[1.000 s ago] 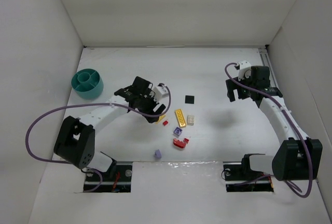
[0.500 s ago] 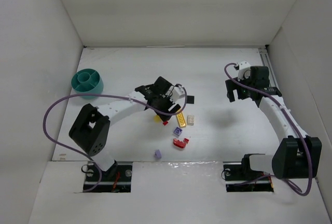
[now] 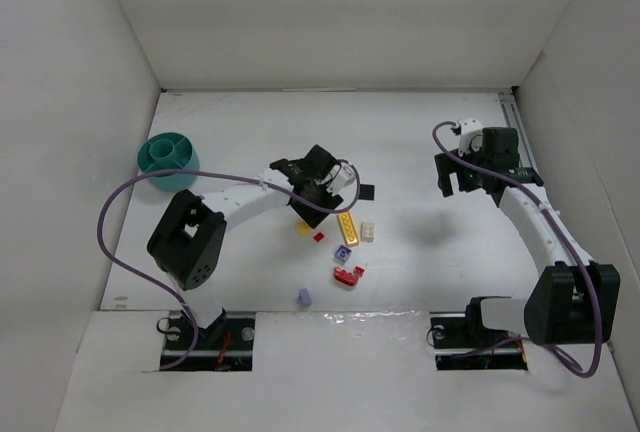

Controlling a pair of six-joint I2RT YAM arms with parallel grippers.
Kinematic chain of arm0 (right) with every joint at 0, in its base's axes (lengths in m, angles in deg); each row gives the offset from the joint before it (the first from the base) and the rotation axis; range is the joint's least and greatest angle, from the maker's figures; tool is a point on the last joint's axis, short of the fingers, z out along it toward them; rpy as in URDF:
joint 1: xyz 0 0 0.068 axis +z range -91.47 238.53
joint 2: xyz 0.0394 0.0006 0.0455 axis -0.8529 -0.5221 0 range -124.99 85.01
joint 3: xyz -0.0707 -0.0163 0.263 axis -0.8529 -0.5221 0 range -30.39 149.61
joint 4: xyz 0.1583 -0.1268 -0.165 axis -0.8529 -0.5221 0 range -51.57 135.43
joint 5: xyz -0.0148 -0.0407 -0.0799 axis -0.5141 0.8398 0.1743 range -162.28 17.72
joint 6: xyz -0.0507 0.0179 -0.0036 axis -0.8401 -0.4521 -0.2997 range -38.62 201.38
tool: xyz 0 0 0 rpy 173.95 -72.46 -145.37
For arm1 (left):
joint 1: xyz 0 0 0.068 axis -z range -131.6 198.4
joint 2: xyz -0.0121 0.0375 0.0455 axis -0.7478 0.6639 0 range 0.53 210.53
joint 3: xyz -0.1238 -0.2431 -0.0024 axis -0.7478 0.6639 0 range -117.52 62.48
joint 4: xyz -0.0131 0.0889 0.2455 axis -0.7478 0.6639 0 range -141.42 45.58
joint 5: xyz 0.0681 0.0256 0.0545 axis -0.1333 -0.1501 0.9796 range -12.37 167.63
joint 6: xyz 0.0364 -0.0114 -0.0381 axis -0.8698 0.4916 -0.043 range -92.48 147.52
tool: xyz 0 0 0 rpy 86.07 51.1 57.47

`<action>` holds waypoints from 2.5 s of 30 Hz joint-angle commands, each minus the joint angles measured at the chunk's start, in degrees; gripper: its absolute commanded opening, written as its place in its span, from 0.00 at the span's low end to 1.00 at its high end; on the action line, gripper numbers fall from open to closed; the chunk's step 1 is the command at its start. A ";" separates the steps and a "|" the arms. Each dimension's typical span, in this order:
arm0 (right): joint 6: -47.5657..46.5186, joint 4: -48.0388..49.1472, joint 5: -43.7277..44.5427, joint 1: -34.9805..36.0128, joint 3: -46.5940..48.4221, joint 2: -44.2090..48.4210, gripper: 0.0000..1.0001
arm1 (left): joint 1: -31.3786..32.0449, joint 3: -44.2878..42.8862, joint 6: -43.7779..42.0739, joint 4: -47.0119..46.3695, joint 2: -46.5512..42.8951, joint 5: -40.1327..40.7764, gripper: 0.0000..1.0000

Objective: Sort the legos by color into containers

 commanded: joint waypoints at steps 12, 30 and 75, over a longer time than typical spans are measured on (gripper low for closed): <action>-0.14 0.37 0.36 0.54 0.46 -0.33 0.97 | -0.01 0.20 -0.23 3.33 -0.06 1.29 0.50; -1.19 0.37 0.89 0.54 -0.07 -0.85 0.97 | -0.01 -11.58 -0.76 12.56 10.21 -0.11 0.47; 0.56 2.48 -2.10 1.67 9.68 -7.44 0.97 | -21.09 -5.27 1.35 -0.86 -17.16 -10.84 0.00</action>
